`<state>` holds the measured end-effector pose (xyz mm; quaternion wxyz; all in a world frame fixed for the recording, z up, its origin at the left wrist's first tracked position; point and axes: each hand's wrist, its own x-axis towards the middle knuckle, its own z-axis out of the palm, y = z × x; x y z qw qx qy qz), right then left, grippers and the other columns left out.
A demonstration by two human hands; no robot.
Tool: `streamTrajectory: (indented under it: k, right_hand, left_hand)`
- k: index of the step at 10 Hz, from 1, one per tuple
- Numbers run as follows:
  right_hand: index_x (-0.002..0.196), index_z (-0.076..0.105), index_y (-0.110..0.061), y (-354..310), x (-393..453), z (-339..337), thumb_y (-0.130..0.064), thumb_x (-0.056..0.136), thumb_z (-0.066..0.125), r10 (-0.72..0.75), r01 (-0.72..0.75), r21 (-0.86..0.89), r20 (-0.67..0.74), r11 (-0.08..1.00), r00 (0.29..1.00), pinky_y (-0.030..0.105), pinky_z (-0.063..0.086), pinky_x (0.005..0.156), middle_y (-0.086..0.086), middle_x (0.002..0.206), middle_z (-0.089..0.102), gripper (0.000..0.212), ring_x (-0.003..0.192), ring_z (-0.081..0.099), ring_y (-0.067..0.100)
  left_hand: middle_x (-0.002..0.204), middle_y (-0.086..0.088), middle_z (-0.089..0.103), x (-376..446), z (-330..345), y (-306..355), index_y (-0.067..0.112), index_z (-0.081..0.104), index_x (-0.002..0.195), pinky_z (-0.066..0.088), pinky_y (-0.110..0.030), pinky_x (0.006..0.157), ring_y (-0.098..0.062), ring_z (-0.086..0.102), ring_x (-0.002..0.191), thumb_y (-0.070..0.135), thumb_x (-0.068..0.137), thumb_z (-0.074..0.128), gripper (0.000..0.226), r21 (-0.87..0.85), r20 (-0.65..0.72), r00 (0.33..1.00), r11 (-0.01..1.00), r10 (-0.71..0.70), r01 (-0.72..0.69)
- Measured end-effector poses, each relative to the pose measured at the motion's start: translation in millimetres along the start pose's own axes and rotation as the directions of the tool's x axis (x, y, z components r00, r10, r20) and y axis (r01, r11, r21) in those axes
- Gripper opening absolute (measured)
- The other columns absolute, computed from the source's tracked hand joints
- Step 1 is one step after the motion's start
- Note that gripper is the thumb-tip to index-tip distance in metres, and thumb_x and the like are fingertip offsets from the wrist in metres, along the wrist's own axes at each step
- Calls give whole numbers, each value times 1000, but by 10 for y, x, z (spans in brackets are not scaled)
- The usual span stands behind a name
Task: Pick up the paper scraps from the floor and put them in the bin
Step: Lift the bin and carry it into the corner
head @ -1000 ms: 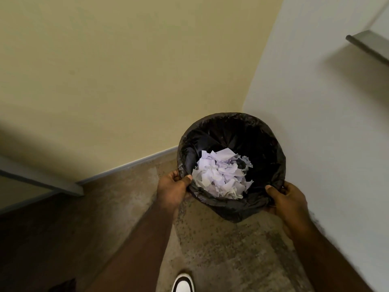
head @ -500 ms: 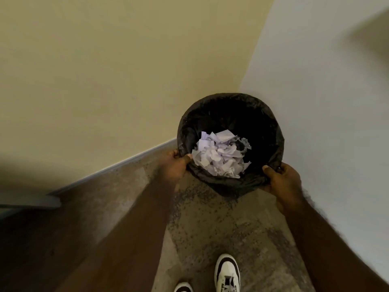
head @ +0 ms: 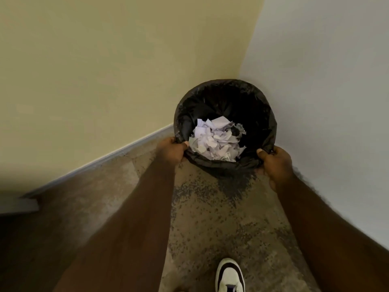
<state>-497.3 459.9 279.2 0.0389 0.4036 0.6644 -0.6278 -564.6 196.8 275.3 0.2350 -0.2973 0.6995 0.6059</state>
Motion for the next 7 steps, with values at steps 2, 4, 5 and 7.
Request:
streamTrajectory:
  k: [2,4,5,7]
  right_hand:
    - [129,58,-1,79,273,83,-9,99,58,22,-22,4,25,1000,999,16,54,45,8,104,67,30,72,65,9]
    - [127,60,-4,190,493,137,-11,97,61,17,-16,-16,33,1000,999,41,64,73,8,106,71,30,84,72,23]
    - [120,64,-9,210,553,152,-15,95,64,-16,17,-33,27,999,999,52,60,85,6,103,72,25,92,72,28]
    - [132,55,-10,171,476,125,-15,99,58,6,-1,-55,89,999,996,49,59,87,9,112,69,33,93,71,25]
  left_hand:
    - [107,-23,70,320,103,-105,-1,66,109,56,-37,66,-37,67,83,15,91,68,25,49,-31,999,998,31,-29]
    - [109,-18,68,442,180,-143,14,62,90,58,-36,64,-33,67,92,15,93,66,4,14,-54,999,1000,-1,2]
    - [105,-15,67,485,200,-159,16,62,87,53,-25,51,-29,65,89,12,93,64,8,-65,-57,998,998,-4,0]
    - [118,-18,68,448,165,-243,6,61,121,54,-24,51,-23,67,81,19,94,64,30,15,-27,999,1000,22,-22]
